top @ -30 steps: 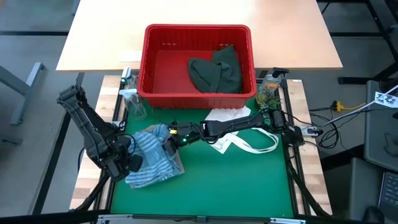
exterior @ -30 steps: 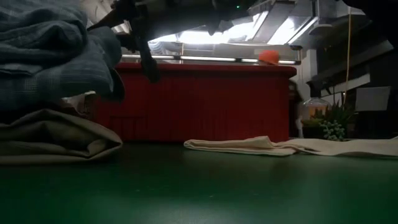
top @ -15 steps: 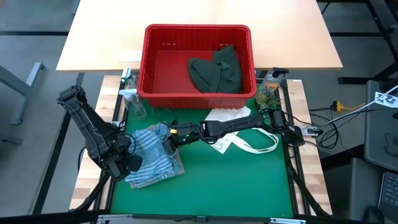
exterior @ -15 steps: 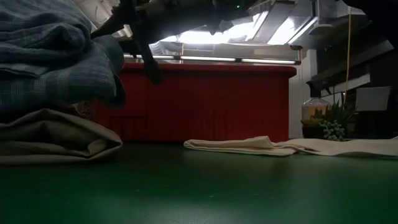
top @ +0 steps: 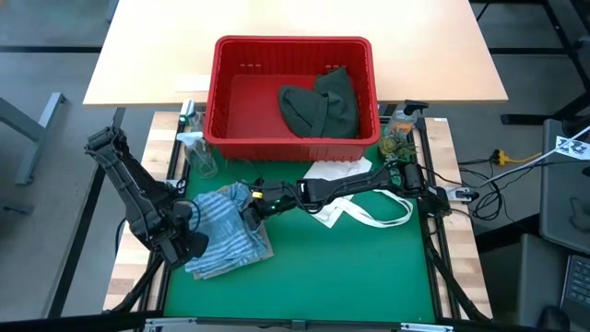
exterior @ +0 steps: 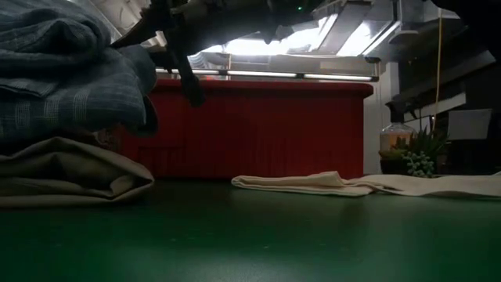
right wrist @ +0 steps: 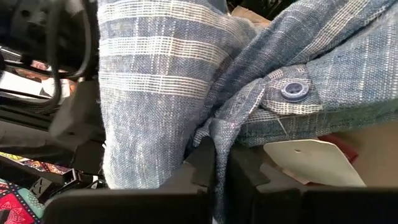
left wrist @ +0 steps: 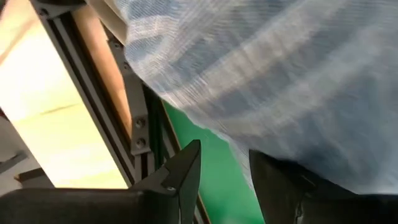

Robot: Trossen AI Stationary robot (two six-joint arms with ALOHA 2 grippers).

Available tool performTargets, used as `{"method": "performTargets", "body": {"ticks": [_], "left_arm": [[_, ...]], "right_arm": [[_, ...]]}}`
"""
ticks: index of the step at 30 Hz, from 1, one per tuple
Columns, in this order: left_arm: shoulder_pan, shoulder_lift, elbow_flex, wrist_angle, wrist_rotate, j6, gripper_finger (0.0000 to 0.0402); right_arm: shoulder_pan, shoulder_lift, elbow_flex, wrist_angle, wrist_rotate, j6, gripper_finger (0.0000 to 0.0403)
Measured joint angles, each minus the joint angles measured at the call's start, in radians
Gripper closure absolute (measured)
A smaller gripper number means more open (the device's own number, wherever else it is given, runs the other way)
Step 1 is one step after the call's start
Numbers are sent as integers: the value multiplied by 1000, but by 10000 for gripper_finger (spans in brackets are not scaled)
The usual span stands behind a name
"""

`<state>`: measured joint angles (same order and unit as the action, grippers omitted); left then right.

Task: Fold Laundry from Bin
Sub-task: Stack the folded blue polo shirt on top of the gray shorts

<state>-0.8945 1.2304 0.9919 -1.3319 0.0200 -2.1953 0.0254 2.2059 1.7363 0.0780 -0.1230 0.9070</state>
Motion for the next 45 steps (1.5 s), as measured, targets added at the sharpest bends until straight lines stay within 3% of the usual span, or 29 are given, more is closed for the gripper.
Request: {"method": "performTargets", "body": {"ticks": [15,23,35,45], "left_arm": [[-96,0,131,20,-18,5,290],[-133,0,131,63,-173,4,290],[-132,0,131,52,-335,82,290],[-131,0,131,-11,-353,85,290]], "right_arm": [[-27,-2,-1,-72,-29,-26,246],[-96,-5,-1,-81,-91,-33,252],[-152,-58,-2,-247,-123,-210,253],[-74,-153,-1,-167,-118,-428,253]]}}
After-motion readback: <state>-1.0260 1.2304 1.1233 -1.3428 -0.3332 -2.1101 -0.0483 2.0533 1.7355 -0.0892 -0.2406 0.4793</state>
